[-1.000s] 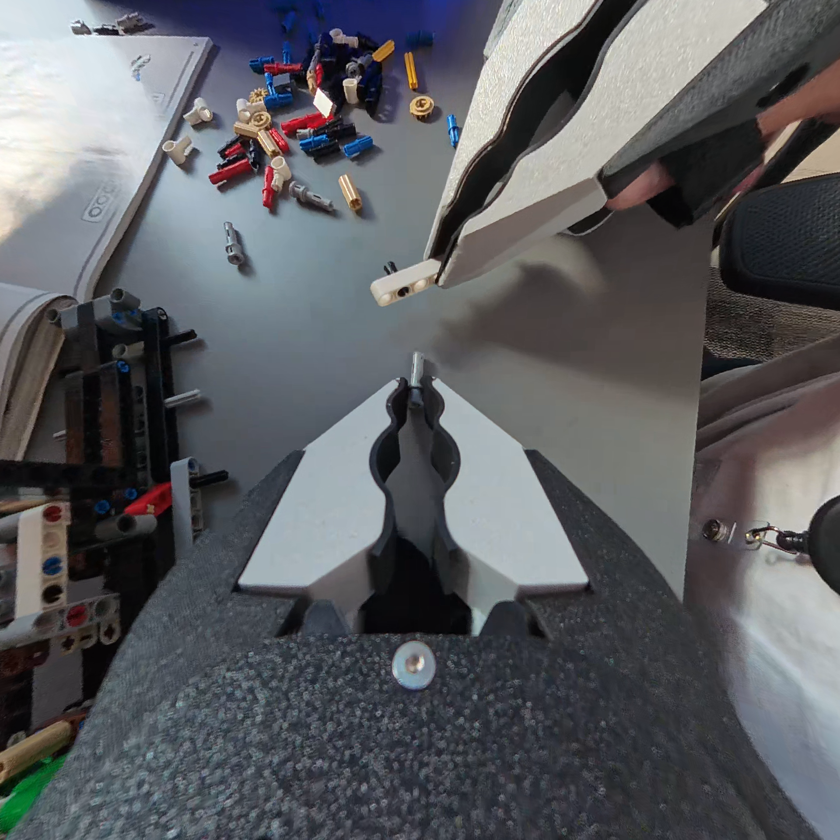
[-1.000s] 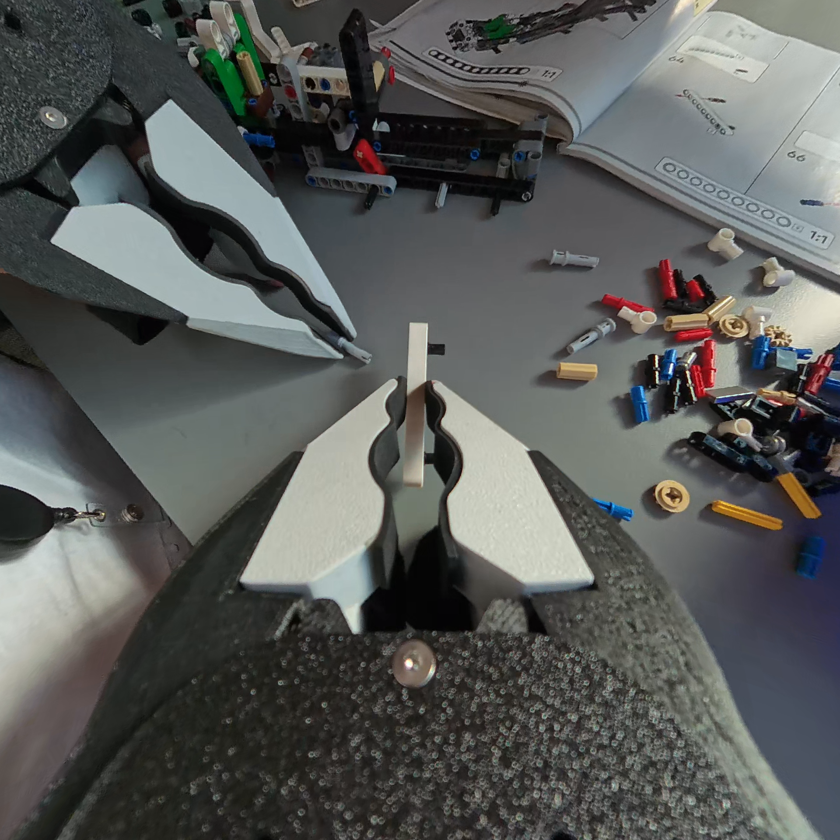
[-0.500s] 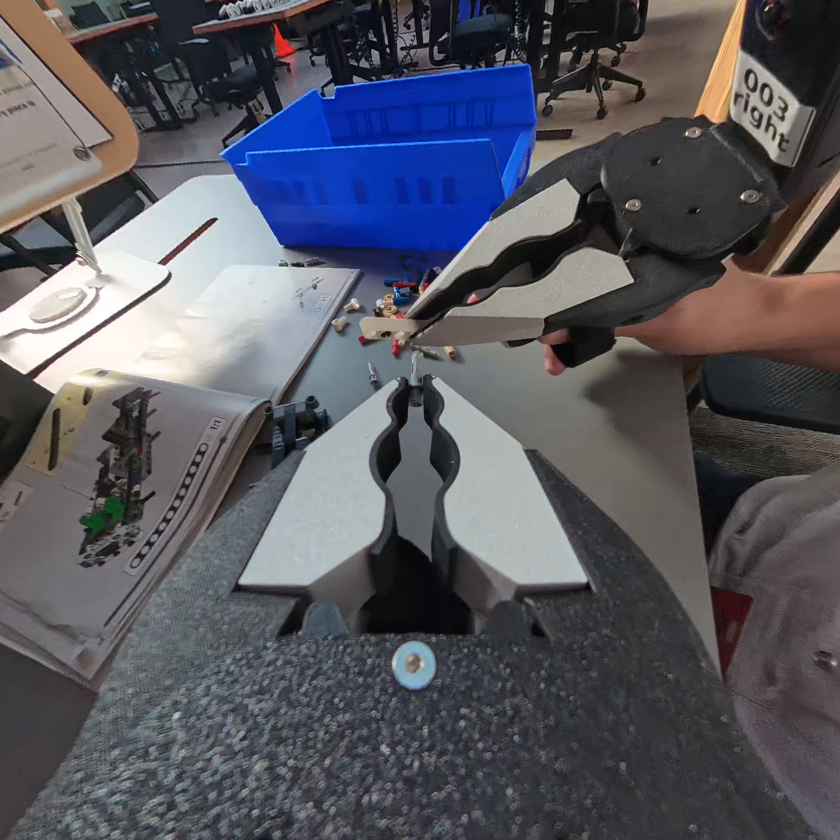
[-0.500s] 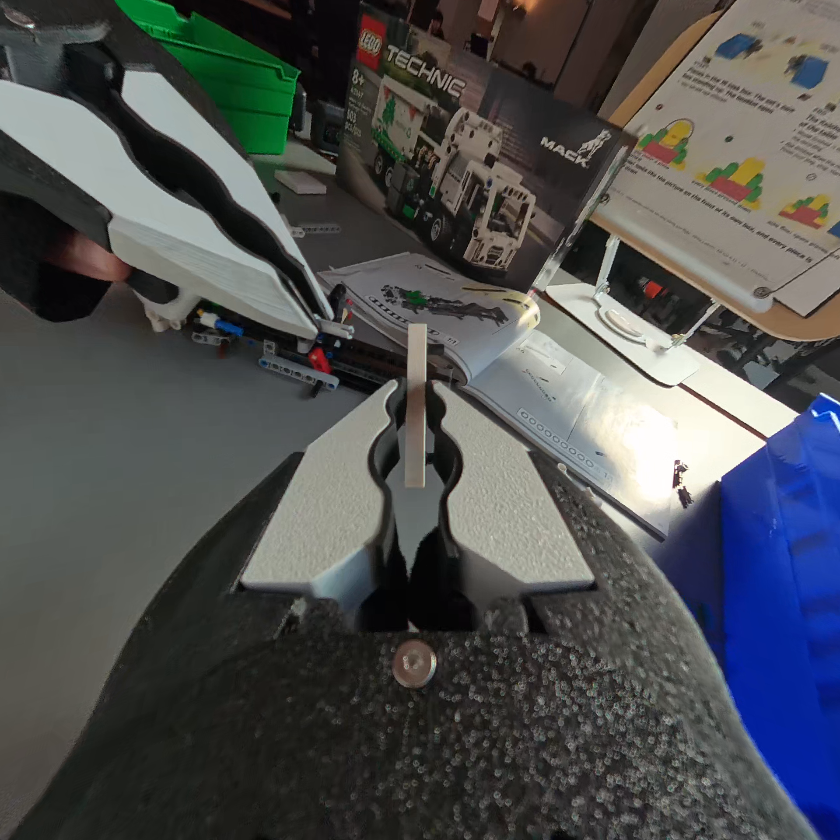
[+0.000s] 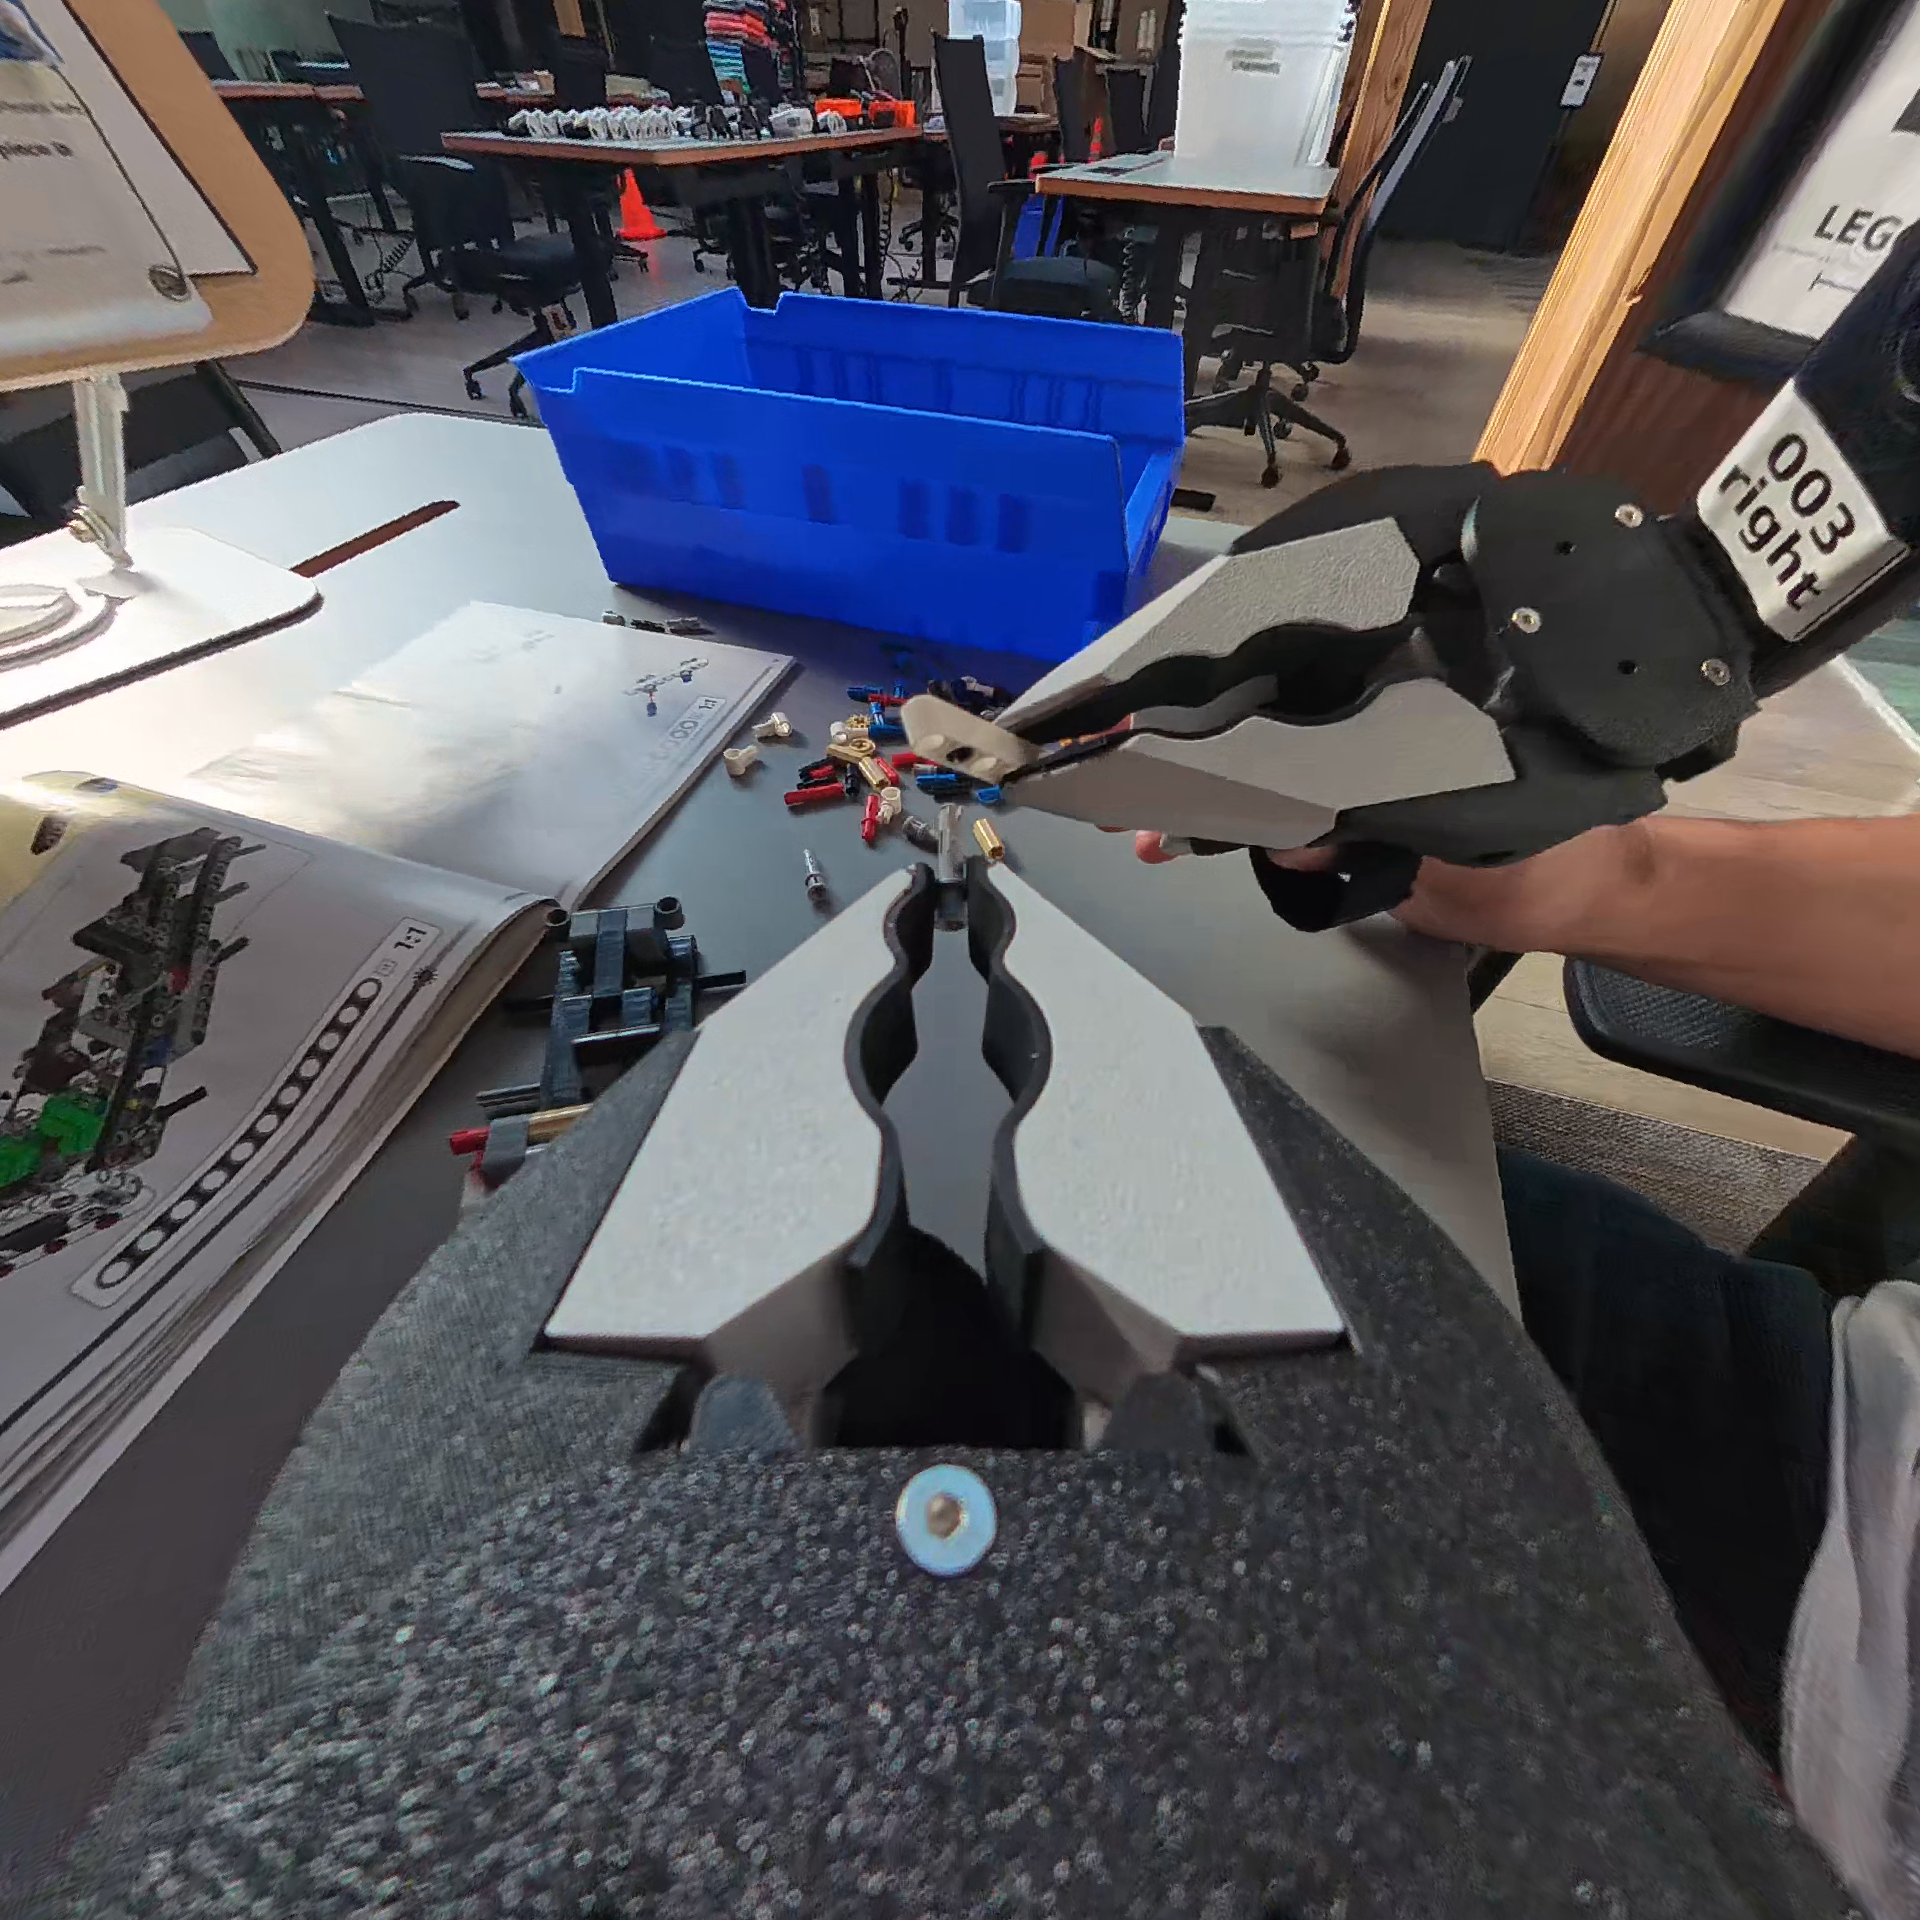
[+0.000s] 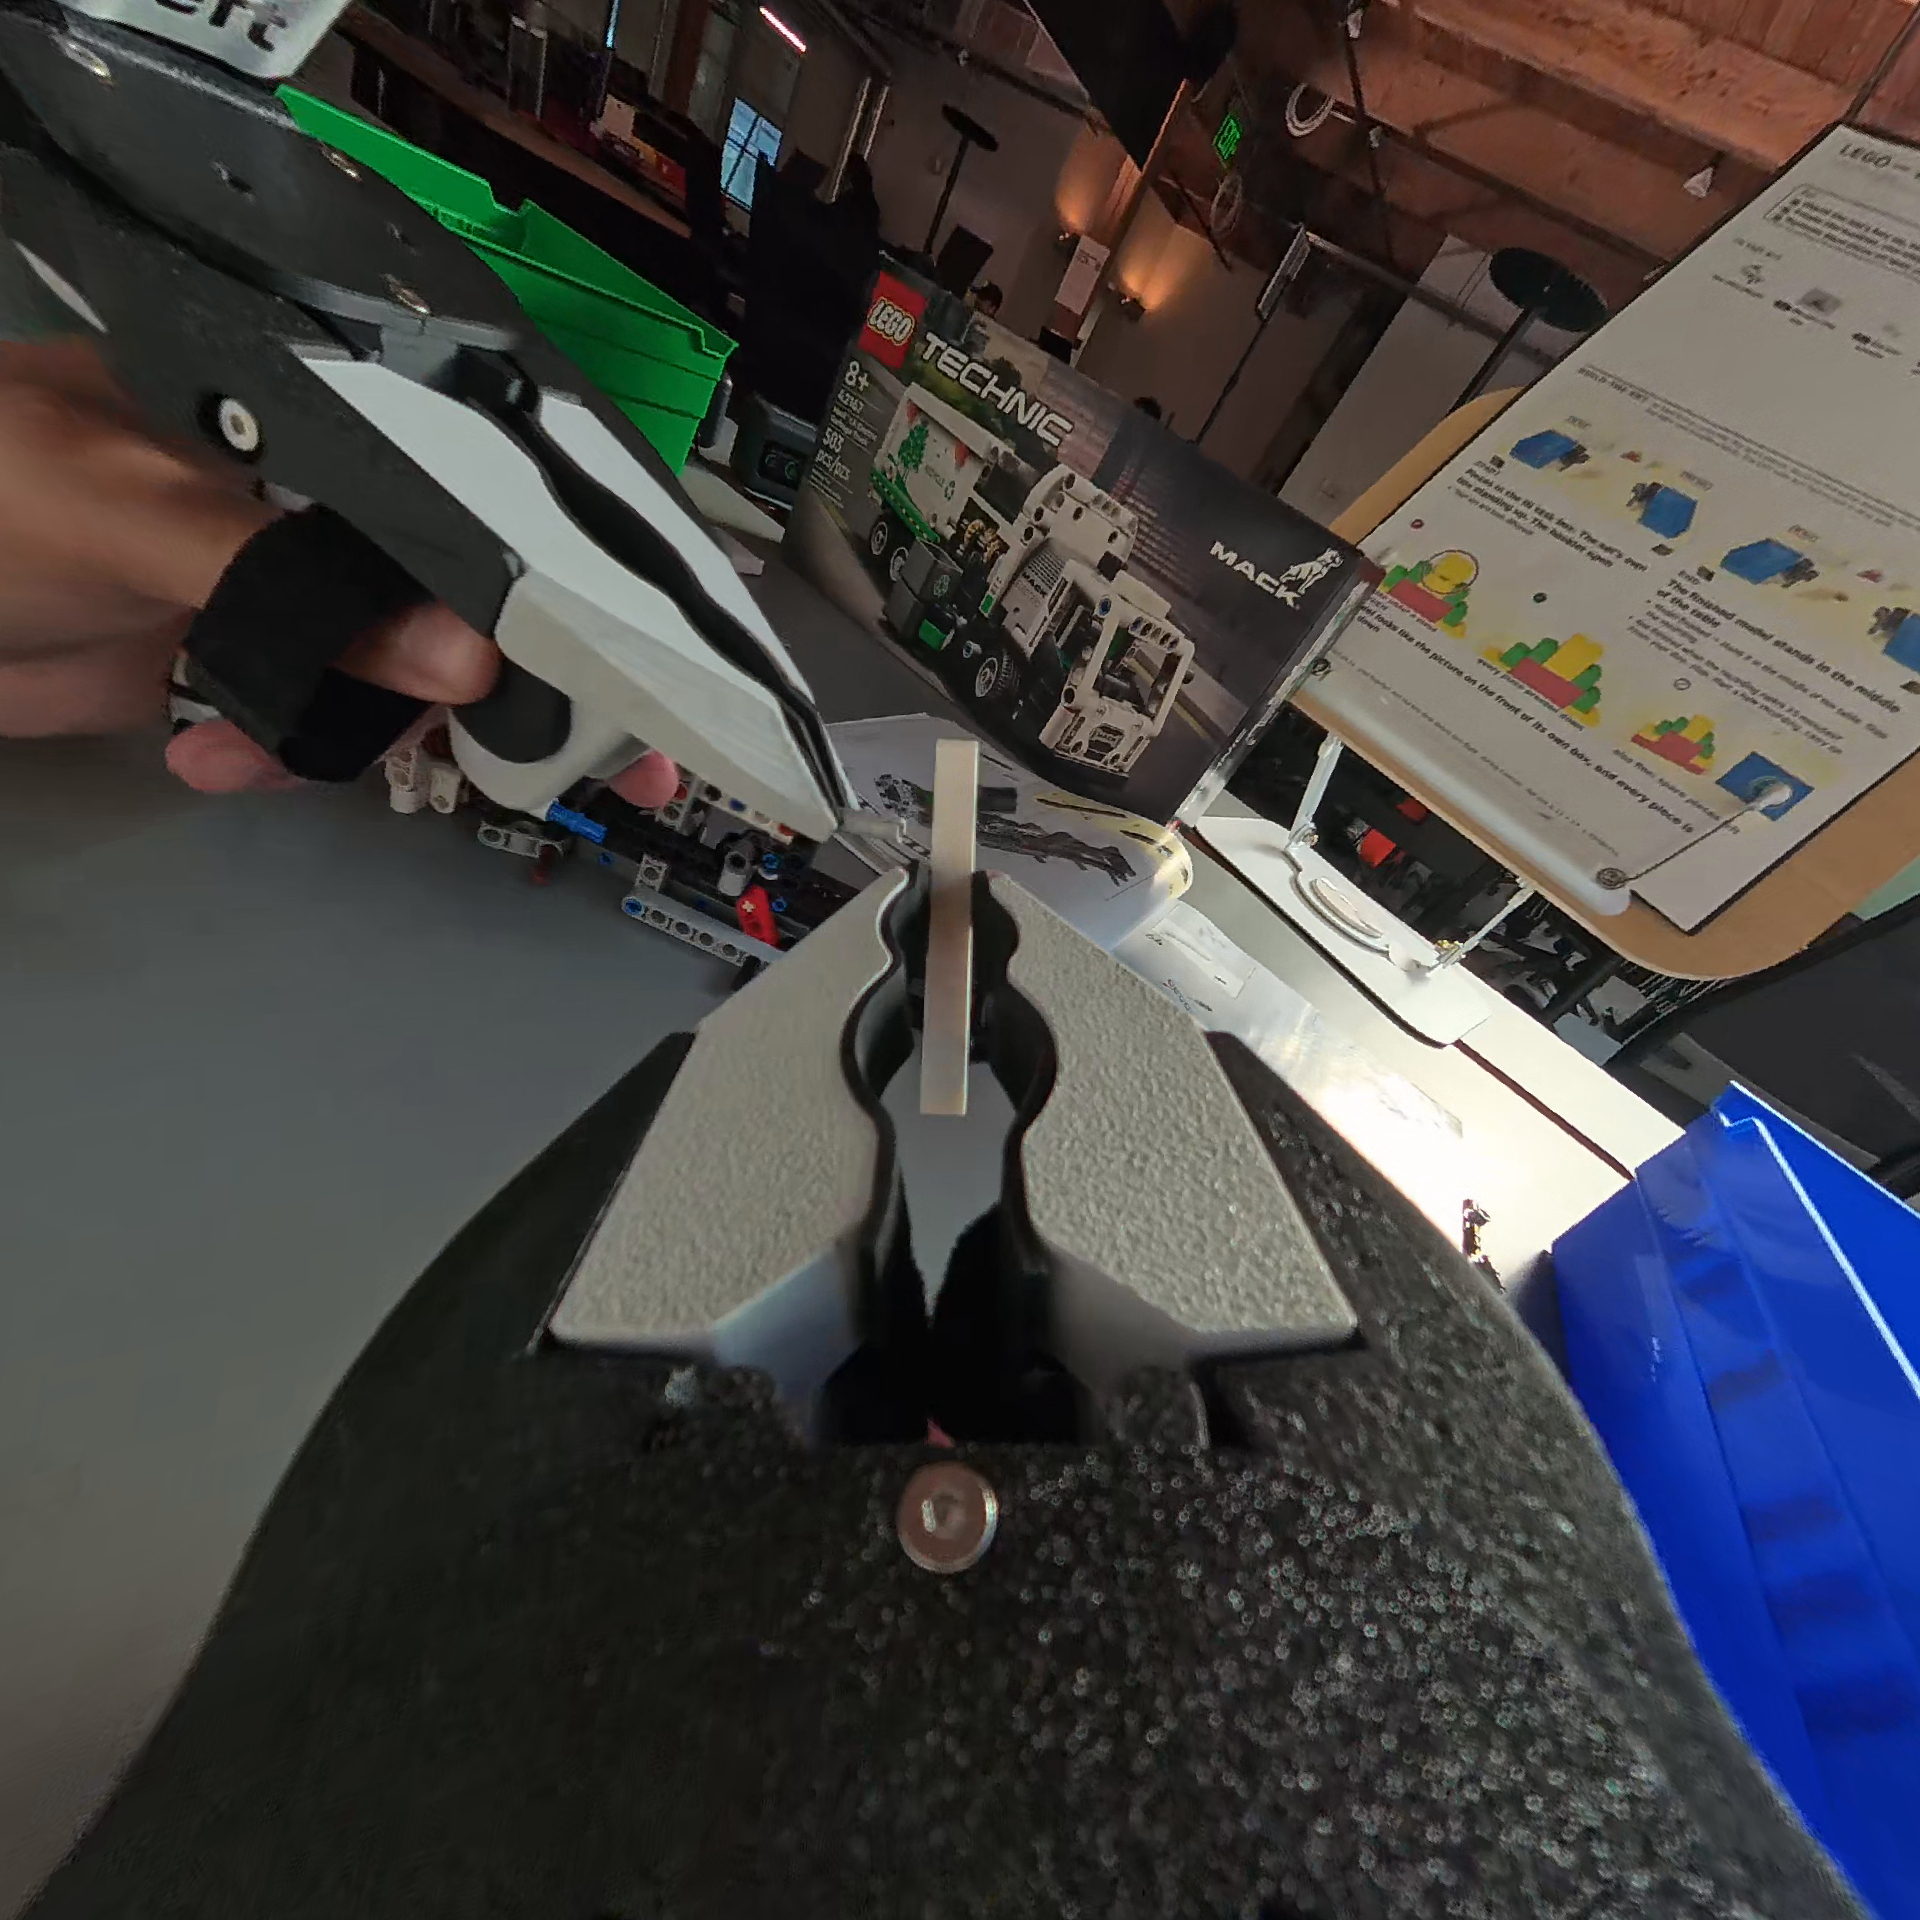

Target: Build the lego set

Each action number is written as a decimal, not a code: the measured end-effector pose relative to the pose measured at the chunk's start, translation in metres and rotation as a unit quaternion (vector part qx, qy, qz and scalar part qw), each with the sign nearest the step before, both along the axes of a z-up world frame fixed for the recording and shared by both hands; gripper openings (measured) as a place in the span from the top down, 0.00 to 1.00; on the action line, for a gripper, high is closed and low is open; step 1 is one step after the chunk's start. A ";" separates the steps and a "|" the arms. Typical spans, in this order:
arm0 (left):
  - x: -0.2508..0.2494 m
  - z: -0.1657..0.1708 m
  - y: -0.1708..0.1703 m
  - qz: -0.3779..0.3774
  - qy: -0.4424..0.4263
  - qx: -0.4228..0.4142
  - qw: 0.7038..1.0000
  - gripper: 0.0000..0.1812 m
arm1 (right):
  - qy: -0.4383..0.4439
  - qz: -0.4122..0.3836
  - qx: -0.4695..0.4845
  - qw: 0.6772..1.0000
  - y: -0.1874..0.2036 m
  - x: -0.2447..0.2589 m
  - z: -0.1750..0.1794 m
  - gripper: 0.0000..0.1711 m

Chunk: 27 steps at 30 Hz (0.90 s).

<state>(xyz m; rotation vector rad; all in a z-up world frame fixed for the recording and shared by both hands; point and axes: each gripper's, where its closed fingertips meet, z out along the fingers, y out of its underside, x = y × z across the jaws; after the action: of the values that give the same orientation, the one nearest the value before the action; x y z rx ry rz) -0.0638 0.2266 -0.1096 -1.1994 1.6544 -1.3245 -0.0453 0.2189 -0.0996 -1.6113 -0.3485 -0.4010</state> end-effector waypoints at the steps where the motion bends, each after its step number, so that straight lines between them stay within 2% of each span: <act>1: -0.001 0.003 0.000 -0.007 0.000 -0.023 1.000 0.97 | -0.004 0.004 0.003 1.000 0.000 -0.001 0.001 0.97; 8: -0.003 0.000 -0.012 -0.039 0.019 -0.075 0.996 0.98 | 0.001 0.011 -0.013 1.000 0.004 -0.006 -0.005 0.97; 12: -0.001 -0.002 -0.009 -0.033 0.024 -0.080 0.996 0.97 | -0.016 0.002 -0.013 1.000 0.004 -0.005 -0.005 0.97; 18: -0.002 0.002 -0.009 -0.046 0.026 -0.130 0.990 0.98 | -0.021 0.002 -0.005 1.000 0.003 -0.006 -0.003 0.97; 27: -0.002 0.004 -0.006 -0.044 0.023 -0.149 0.988 0.98 | -0.016 0.007 -0.009 1.000 0.004 -0.006 -0.004 0.97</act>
<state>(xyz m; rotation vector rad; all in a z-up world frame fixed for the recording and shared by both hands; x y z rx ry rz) -0.0659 0.2208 -0.1055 -1.3468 1.5963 -1.6555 -0.0513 0.2232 -0.1040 -1.6216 -0.3881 -0.4146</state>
